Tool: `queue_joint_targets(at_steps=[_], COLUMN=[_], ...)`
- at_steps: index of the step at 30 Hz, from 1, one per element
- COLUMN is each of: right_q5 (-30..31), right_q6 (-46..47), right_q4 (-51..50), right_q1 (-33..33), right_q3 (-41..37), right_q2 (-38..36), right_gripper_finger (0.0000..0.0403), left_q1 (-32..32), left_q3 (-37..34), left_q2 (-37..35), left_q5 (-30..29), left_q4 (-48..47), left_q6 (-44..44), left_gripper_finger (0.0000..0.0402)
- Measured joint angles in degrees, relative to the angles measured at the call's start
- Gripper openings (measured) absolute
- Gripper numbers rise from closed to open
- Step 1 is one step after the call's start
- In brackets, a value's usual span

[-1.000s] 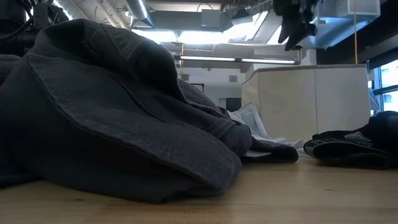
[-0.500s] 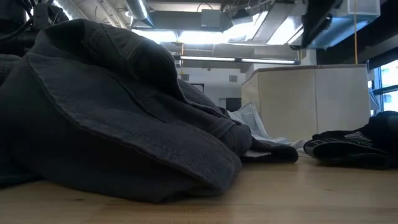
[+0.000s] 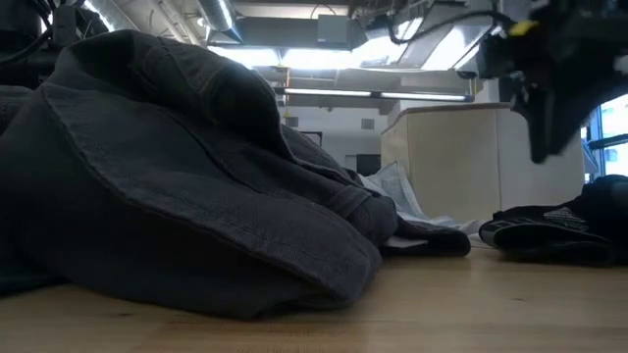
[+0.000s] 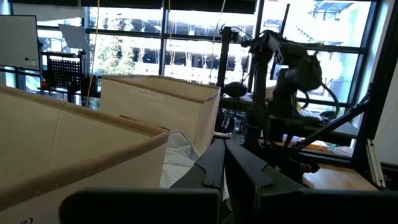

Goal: Sort clothes
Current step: Put the black underwear into the right laundry bin

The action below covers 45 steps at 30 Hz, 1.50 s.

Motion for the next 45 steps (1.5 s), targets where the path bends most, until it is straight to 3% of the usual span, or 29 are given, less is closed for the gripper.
queue_joint_targets(at_steps=[9, 32, 36, 45], right_q5=[2.8, 3.7, 3.8, 3.9], right_q6=[-0.7, -0.2, -0.2, -0.6], right_q4=[6.5, 18.2, 18.5, 17.8], right_q1=[3.7, 3.5, 3.5, 3.5], right_q3=[-7.0, -19.8, -20.4, -20.5], right_q2=[0.0, 0.0, 0.0, 0.0], right_gripper_finger=[0.0237, 0.0233, 0.0198, 0.007], left_q1=[0.0, 0.0, 0.0, 0.0], left_q3=[0.0, 0.0, 0.0, 0.0], left_q2=[0.0, 0.0, 0.0, 0.0], left_q5=[0.0, 0.0, 0.0, 0.0], left_q4=[0.0, 0.0, 0.0, 0.0], left_q6=[0.3, 0.1, 0.1, 0.1], left_gripper_finger=[0.0004, 0.0004, 0.0004, 0.0004])
